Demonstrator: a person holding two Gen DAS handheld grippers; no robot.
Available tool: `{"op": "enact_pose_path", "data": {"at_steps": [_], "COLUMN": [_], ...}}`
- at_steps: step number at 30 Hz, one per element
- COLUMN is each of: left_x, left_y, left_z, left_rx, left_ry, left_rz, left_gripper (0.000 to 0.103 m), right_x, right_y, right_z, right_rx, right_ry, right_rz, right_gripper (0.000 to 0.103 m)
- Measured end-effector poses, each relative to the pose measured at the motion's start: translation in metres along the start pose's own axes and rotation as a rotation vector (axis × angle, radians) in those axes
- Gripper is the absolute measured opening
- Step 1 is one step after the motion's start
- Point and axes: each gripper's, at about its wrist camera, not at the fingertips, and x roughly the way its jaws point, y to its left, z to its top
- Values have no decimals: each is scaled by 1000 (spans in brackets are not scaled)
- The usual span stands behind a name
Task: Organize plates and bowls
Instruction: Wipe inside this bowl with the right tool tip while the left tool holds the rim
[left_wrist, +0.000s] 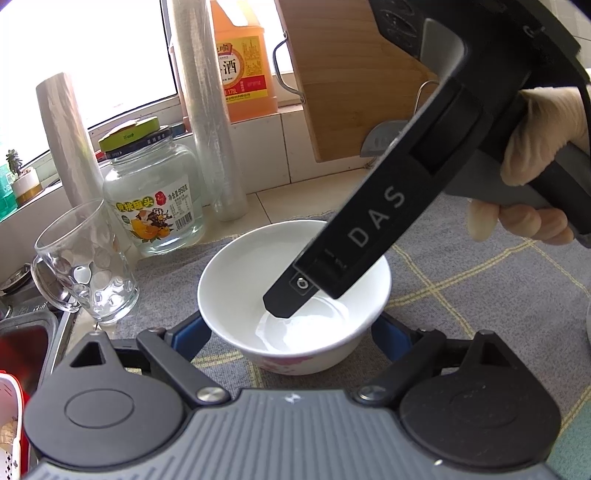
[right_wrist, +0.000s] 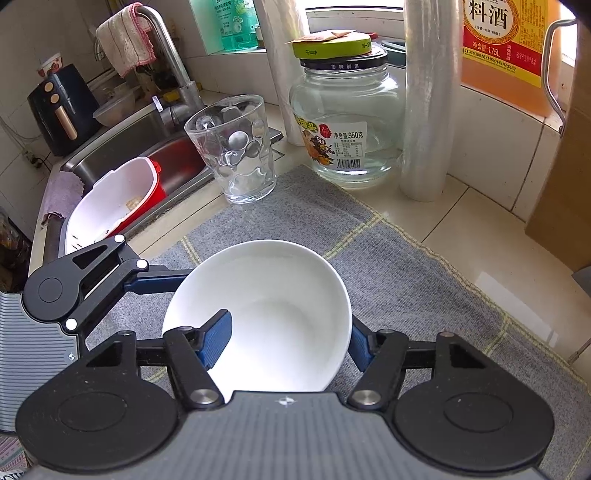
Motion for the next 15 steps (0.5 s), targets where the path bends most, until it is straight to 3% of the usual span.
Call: {"op": "enact_pose_path", "data": {"at_steps": [15], "left_x": [-36], "left_y": [-16], "left_z": [10], "left_rx": [20], "left_ry": [-4], "left_rz": [-14], "left_gripper": [93], "right_x": [-42], "right_y": [20], "right_z": [-9], "right_rx": [-28], "right_ry": [-32], "right_rz": [14], "right_gripper": [71]}}
